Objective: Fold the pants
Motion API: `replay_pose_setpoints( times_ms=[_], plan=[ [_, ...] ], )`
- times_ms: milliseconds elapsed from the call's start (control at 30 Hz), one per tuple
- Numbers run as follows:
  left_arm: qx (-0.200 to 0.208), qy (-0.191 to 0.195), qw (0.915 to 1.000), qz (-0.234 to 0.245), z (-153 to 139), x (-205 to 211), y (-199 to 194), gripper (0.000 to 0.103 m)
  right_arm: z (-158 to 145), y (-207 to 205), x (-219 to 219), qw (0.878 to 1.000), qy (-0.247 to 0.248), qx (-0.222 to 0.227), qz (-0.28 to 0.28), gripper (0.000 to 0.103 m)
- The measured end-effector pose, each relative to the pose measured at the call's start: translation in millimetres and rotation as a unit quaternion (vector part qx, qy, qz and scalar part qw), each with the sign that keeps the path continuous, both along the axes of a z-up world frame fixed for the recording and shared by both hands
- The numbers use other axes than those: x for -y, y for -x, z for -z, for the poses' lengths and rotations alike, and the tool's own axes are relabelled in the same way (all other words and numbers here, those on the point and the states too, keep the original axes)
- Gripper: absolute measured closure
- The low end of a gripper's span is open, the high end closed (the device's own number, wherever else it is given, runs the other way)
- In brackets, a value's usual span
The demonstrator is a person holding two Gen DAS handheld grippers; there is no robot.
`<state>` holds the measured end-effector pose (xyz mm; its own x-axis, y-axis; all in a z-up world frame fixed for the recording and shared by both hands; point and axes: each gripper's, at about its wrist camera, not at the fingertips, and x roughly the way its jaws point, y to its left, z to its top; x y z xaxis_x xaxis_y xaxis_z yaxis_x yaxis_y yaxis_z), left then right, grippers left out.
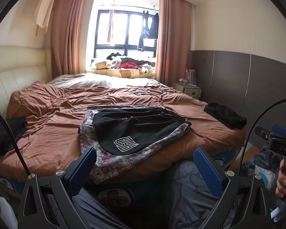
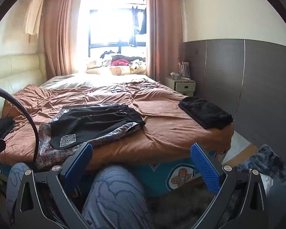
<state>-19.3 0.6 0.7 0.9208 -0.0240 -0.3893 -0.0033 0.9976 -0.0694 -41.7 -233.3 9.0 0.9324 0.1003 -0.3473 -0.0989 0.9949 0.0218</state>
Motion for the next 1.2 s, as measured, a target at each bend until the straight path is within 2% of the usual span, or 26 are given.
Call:
replay_pose_setpoints(
  times_ms=[1200],
  plan=[
    [0.006,0.0,1.0,-0.004,1,5,6,0.0,7,12,-10,1.0,-0.005,0.002,0.001,0.0]
  ],
)
